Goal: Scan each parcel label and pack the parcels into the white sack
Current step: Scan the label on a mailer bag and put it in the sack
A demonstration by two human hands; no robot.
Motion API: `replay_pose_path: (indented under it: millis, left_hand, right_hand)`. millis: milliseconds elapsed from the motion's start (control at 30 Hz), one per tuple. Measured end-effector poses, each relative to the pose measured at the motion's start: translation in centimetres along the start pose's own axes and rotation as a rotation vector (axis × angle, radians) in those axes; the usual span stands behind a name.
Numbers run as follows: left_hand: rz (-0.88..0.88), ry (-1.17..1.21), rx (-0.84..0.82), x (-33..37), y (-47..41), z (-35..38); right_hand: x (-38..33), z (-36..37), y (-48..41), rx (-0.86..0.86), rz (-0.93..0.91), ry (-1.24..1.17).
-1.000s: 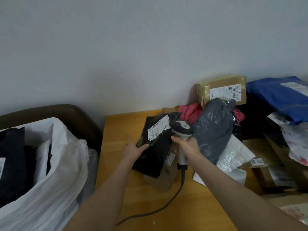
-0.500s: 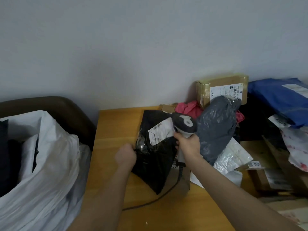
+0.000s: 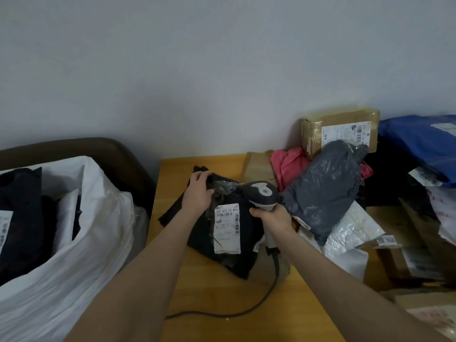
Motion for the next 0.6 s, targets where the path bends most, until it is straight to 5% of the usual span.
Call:
replay_pose_path:
  millis: [267,600]
  left_hand:
    - [-0.558,-0.006,-0.153,-7.6,6.5,5.0]
    - [-0.707,0.562,-0.203,-5.6,5.2,8.2]
  right_hand:
    - [2.1,0.3,0.0,0.054,-0.063,0.139]
    - [2.8,1.9,0.1,-0.055,-0.075,0.135]
Point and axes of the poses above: each hand's wrist, its own y-axis away from the middle knuckle, its own z-axis out of the palm, x = y × z, the point moved 2 cm from there along -y, towards the middle knuckle, and after that the axes turned 7 degrees about -y, right-handed, at the moved point
